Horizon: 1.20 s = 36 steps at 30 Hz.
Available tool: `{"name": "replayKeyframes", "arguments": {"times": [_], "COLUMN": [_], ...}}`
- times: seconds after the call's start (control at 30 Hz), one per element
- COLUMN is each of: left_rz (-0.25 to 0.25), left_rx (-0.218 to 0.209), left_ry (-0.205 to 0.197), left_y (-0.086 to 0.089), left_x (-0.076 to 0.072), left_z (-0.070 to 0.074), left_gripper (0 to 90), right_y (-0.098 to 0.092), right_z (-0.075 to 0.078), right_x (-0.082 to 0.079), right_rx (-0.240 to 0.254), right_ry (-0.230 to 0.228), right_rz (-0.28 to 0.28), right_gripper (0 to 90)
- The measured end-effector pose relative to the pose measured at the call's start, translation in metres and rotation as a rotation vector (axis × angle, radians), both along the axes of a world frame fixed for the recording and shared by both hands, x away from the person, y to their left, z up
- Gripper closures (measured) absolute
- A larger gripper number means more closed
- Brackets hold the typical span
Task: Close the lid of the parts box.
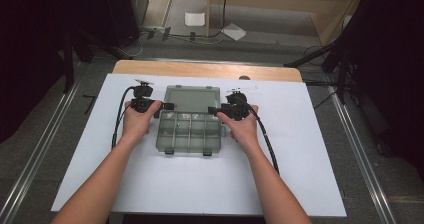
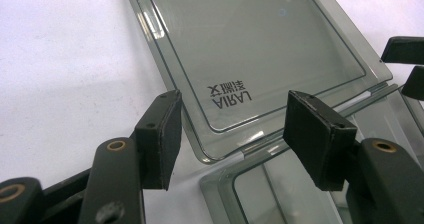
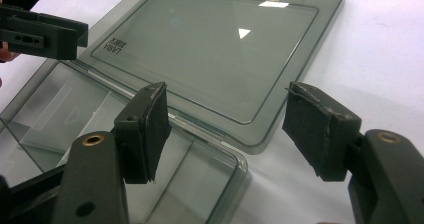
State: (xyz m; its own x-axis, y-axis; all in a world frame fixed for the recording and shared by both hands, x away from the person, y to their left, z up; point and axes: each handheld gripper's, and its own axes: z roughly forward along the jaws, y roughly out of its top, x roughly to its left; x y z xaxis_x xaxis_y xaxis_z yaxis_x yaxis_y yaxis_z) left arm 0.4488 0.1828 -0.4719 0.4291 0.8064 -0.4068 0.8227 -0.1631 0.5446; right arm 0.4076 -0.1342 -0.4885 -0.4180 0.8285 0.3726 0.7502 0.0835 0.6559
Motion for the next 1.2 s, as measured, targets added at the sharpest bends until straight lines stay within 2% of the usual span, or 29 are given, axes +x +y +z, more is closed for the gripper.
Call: {"name": "replayKeyframes", "arguments": {"times": [0.13, 0.3, 0.47, 0.6, 0.73, 0.87, 0.93, 1.0, 1.1, 1.2], "left_rz": [0.007, 0.004, 0.01, 0.007, 0.014, 0.016, 0.015, 0.012, 0.017, 0.016], "left_rx": [0.002, 0.012, 0.003, 0.025, 0.01, 0.002, -0.002, 0.014, 0.029, 0.029], "left_ry": [0.004, 0.004, 0.009, -0.007, 0.002, 0.015, 0.01, -0.001, -0.019, -0.035], "left_y": [0.0, -0.001, -0.001, -0.003, -0.002, -0.001, -0.002, -0.004, -0.005, -0.003], "left_x": [0.001, 0.001, 0.003, 0.003, 0.004, 0.006, 0.006, 0.005, 0.004, 0.003], "left_z": [-0.002, -0.004, -0.006, -0.009, -0.011, -0.014, -0.015, -0.014, -0.012, -0.01], "left_gripper": [39.9, 39.9, 39.9, 40.0, 40.0, 40.0, 43.1, 44.7, 48.3, 52.2], "right_y": [0.002, -0.003, -0.003, -0.005, -0.004, -0.005, -0.005, -0.005, -0.002, -0.003], "right_z": [-0.001, -0.006, -0.01, -0.014, -0.016, -0.02, -0.023, -0.024, -0.022, -0.02], "right_x": [0.003, 0.007, 0.01, 0.014, 0.017, 0.02, 0.021, 0.022, 0.02, 0.019], "right_rx": [-0.002, 0.04, 0.035, 0.077, 0.068, 0.084, 0.099, 0.113, 0.076, 0.066], "right_ry": [0.022, 0.044, 0.063, 0.073, 0.089, 0.106, 0.108, 0.109, 0.089, 0.064], "right_rz": [-0.007, -0.011, -0.019, -0.026, -0.028, -0.035, -0.035, -0.025, -0.033, -0.029], "right_gripper": [36.0, 38.7, 38.8, 38.6, 38.4, 38.4, 40.8, 42.7, 46.3, 49.6]}}
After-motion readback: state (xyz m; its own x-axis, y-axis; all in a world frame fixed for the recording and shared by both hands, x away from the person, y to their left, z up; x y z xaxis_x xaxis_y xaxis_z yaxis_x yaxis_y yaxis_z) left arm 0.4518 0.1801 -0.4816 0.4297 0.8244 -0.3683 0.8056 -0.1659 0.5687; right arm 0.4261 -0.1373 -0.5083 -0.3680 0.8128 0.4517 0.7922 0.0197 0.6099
